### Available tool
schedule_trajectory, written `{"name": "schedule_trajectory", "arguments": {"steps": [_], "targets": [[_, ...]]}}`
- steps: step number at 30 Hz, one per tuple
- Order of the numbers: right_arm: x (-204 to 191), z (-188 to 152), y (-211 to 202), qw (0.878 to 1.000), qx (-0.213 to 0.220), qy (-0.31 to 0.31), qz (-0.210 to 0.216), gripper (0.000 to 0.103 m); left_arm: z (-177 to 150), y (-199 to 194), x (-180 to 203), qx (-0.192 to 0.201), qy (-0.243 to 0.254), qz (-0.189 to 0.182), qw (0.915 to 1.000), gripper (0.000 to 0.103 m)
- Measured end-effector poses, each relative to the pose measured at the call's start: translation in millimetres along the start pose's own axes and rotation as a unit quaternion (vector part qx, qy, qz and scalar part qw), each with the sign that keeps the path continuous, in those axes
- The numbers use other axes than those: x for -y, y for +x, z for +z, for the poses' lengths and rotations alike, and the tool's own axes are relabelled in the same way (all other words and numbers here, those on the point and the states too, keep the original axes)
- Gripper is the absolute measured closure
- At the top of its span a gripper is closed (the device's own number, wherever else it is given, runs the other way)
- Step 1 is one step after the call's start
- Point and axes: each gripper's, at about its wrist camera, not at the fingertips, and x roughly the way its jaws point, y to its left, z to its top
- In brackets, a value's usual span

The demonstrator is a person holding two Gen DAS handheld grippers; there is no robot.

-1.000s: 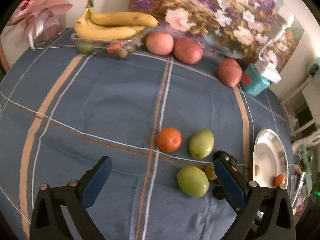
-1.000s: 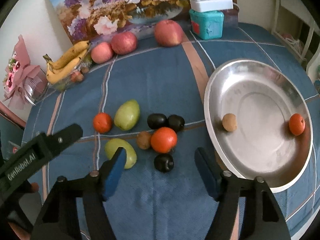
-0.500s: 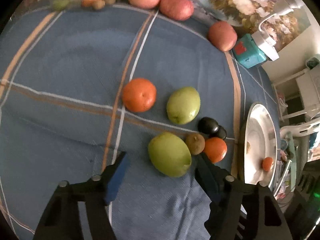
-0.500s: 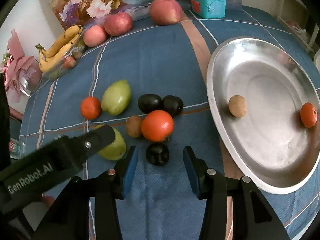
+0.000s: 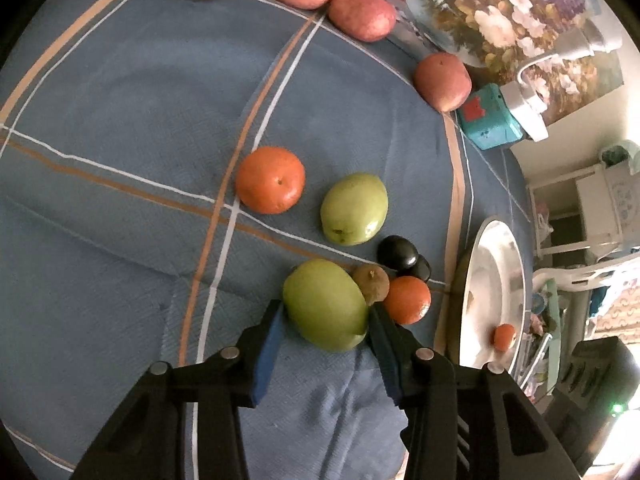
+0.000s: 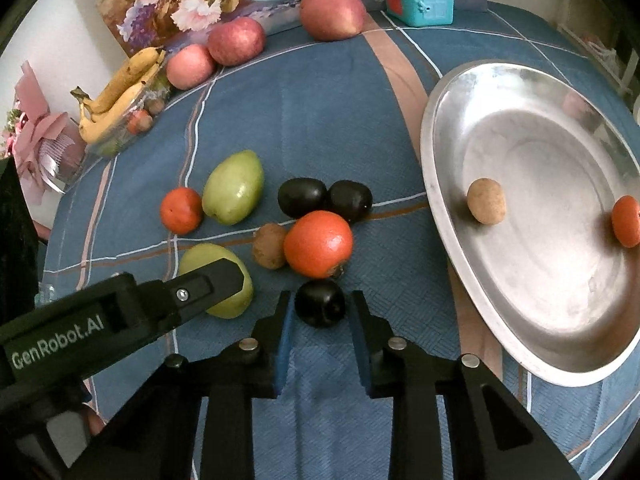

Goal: Organize fruits
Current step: 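Grasp the large green pear with the left tool while the right tool grasps a dark plum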

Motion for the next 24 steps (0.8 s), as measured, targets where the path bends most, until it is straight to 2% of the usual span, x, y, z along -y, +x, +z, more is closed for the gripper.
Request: {"name": "schedule_trajectory", "arguments": {"steps": [6,8,9,14,17,19,24], "targets": [[-2,0,-10,1.000,0.015,-0.004,0.010,0.080,2,-18,-4,0.020,-0.014,-0.015,0.9996,0.059],[0,1,-17,1.000,0.023,0.001,0.021,0.080,2,-27,-6,0.030,-0.016,-0.022,0.9992,0.063],[0,2,-21,0.999,0.029,0.003,0.025,0.081,3,-31,-6,0.036,-0.017,-0.029,0.9988,0.070],[3,2,-40,0.998,0.056,0.003,0.033,0.081,5,-40,-2,0.048,-0.007,-0.037,0.9981,0.071],[3,2,-45,0.998,0.061,0.003,0.033,0.081,6,-32,-6,0.040,-0.010,-0.038,0.9984,0.065],[4,1,-46,0.998,0.062,0.006,0.032,0.081,7,-26,-9,0.036,-0.016,-0.027,0.9989,0.056],[7,0,-44,0.998,0.057,0.011,0.030,0.081,7,-13,-12,0.025,-0.022,-0.014,0.9993,0.055]]}}
